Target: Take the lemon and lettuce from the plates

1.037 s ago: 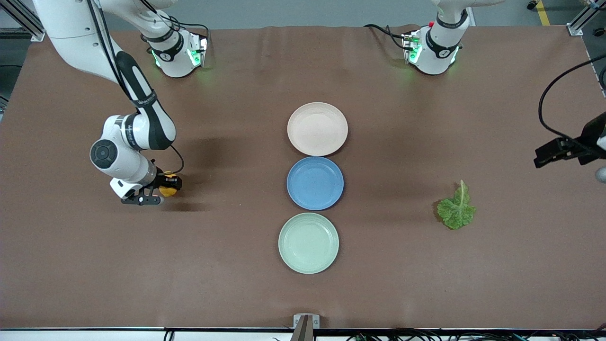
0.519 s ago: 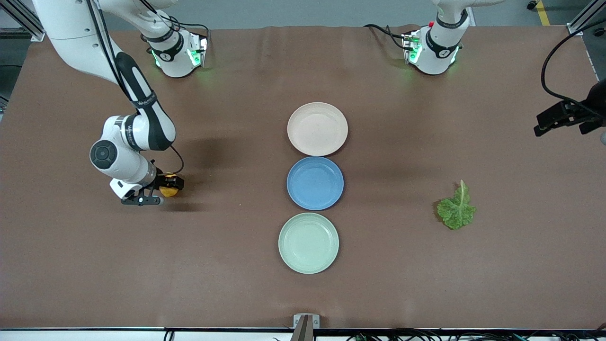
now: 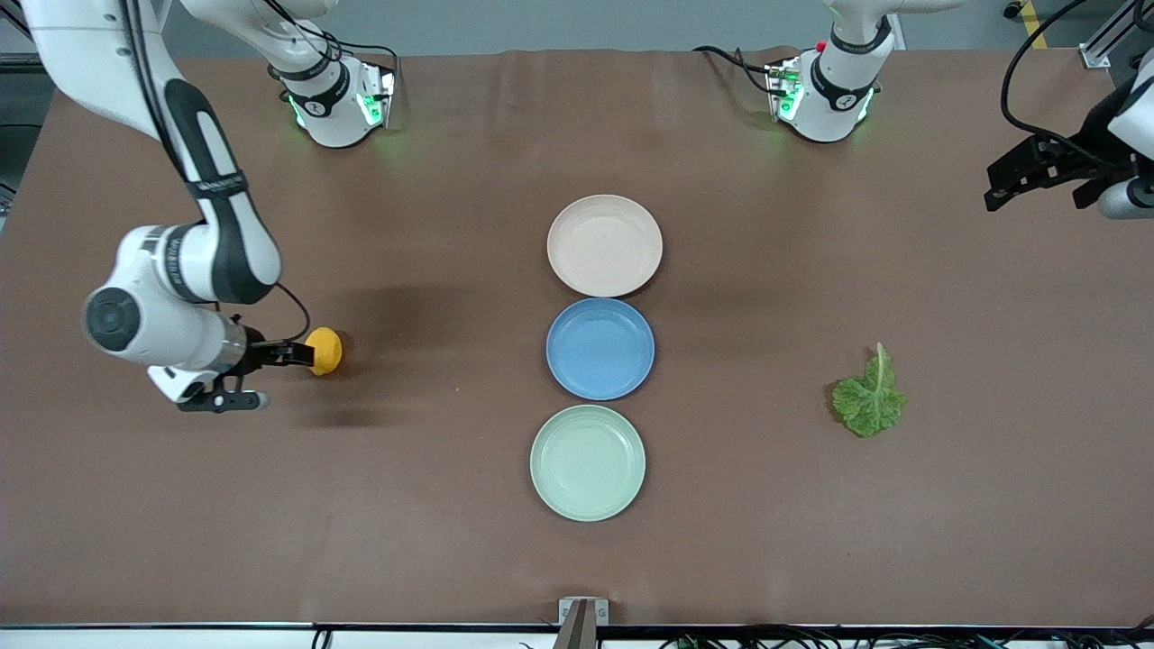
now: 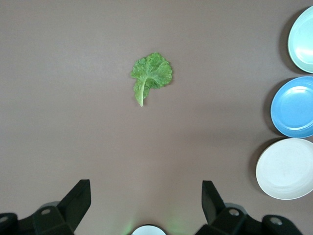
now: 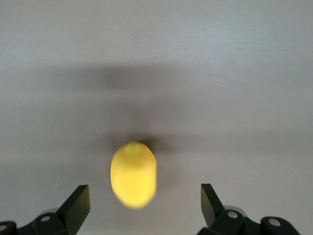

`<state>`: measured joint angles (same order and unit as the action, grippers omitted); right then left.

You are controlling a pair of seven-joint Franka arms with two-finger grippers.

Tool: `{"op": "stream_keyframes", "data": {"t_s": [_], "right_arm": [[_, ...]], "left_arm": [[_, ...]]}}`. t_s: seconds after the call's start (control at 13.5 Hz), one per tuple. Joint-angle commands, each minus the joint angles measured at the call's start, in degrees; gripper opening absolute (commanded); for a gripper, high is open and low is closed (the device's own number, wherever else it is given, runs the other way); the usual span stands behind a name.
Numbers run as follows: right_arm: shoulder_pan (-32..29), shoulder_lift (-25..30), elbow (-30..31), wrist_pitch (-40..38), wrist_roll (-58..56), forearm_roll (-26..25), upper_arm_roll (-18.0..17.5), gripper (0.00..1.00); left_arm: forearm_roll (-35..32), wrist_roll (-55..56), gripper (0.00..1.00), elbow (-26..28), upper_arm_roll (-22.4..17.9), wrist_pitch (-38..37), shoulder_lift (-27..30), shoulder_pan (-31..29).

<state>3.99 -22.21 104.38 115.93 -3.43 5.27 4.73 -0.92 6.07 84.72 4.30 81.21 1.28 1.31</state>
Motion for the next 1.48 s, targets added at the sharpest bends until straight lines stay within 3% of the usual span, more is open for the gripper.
{"op": "stream_keyframes", "data": {"t_s": [0.0, 0.3, 0.59, 1.19, 1.41], "right_arm": [[-3.71, 1.38, -9.77, -14.10, -0.79, -0.78, -0.51, 1.00], [-4.68, 1.47, -23.49, -29.16, -0.78, -5.09, 0.72, 1.00], [-5.04, 1.03, -30.46, -33.93, -0.70, -5.27, 0.72, 1.00], [-4.78, 2.00, -30.99, -37.62, -0.35, -4.22, 0.37, 1.00], [-4.87, 5.23, -26.98, -36.49, -0.35, -4.04, 0.37, 1.00]], "left_arm": [[1.01, 0.53, 1.00, 1.77, -0.25, 0.70, 1.09, -0.08], [1.01, 0.44, 1.00, 1.77, -0.34, 0.88, 0.74, -0.43], [0.92, 0.44, 1.00, 1.50, -0.34, 0.97, 0.65, -0.51], [0.13, 0.53, 1.00, 1.59, -0.34, 0.97, 0.47, -0.34], [0.13, 1.66, 1.00, 1.68, -0.34, 0.79, 0.82, -0.34]]}}
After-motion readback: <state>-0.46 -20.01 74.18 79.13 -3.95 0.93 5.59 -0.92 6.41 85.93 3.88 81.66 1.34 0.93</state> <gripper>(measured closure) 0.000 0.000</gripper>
